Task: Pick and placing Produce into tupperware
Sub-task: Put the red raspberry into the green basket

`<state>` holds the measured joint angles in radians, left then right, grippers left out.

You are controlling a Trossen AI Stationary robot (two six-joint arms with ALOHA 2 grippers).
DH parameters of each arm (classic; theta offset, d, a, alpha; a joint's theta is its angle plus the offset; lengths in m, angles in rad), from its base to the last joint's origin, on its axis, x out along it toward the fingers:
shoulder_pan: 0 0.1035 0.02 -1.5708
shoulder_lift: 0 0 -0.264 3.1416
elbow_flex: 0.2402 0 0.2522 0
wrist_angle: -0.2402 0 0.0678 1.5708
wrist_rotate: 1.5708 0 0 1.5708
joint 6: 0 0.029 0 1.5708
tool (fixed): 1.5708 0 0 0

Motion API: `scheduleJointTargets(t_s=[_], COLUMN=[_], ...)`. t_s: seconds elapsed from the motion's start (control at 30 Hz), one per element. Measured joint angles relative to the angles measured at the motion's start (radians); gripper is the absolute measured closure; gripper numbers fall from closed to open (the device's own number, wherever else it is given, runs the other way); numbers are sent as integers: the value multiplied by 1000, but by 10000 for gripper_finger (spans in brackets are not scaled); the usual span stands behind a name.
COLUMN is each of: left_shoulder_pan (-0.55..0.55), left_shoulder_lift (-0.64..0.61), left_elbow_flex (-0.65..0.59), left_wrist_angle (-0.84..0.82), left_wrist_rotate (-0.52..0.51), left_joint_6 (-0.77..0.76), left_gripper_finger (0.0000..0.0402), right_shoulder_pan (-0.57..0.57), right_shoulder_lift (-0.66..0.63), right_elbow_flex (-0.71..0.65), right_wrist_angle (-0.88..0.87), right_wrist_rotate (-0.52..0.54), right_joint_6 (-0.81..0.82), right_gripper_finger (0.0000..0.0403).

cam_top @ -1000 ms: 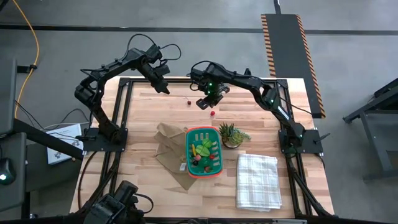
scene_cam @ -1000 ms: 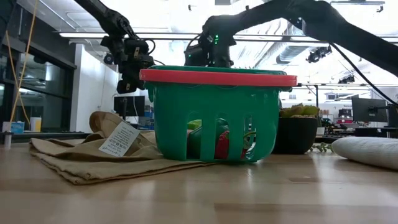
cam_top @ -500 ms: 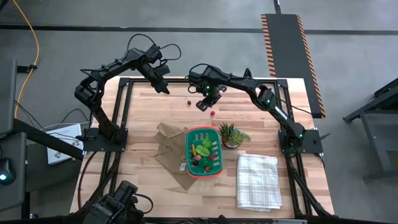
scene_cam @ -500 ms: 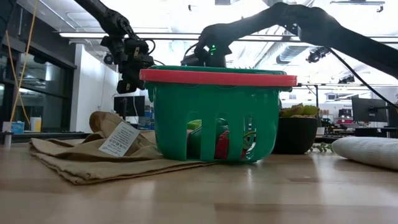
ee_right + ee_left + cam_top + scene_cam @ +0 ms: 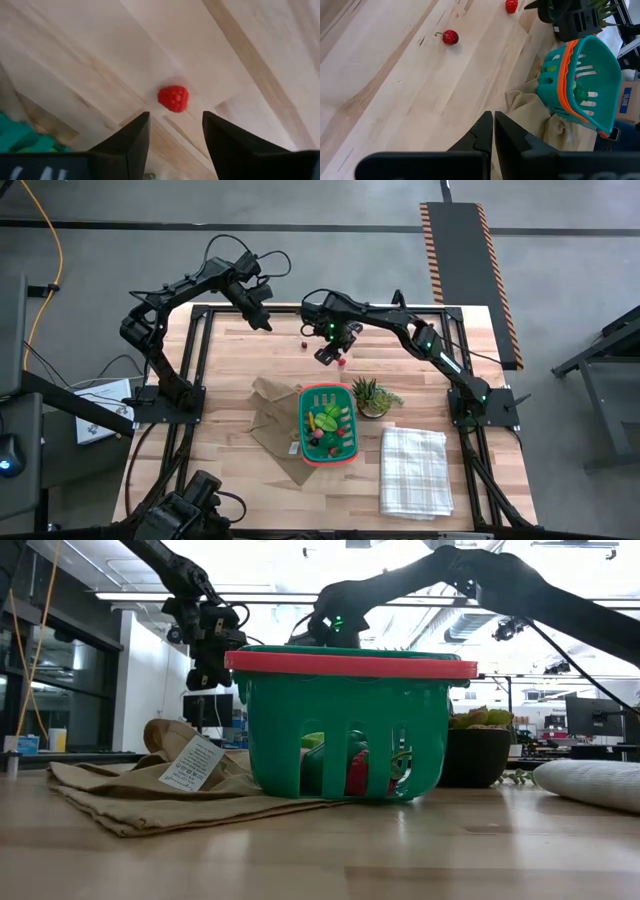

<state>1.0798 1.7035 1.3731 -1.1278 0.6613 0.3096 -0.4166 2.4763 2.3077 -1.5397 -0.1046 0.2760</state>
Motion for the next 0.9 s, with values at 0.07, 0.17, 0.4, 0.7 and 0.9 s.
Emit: scheduleJointTargets(t_s=[0.07,0.17,0.4,0.7,0.9], left_shoulder_pan=[0,0,0,0,0], left_shoulder_lift=[0,0,0,0,0], left_elbow_flex=[0,0,0,0,0], left_wrist_angle=[0,-2,-15,-25,-26], left_wrist_rotate=[0,0,0,0,0], left_joint_6=[0,0,0,0,0], left_gripper_finger=[394,394,394,394,394], right_shoulder_pan=[-1,-1,-1,-1,-1], right_shoulder_lift=[6,22,52,60,70], right_elbow_flex=[1,0,0,0,0], right_wrist_angle=[6,3,0,7,8], right_wrist_rotate=[-23,-19,-25,-36,-39], right_joint_6=[6,4,-6,-13,-12], right_gripper_finger=[229,229,229,229,229])
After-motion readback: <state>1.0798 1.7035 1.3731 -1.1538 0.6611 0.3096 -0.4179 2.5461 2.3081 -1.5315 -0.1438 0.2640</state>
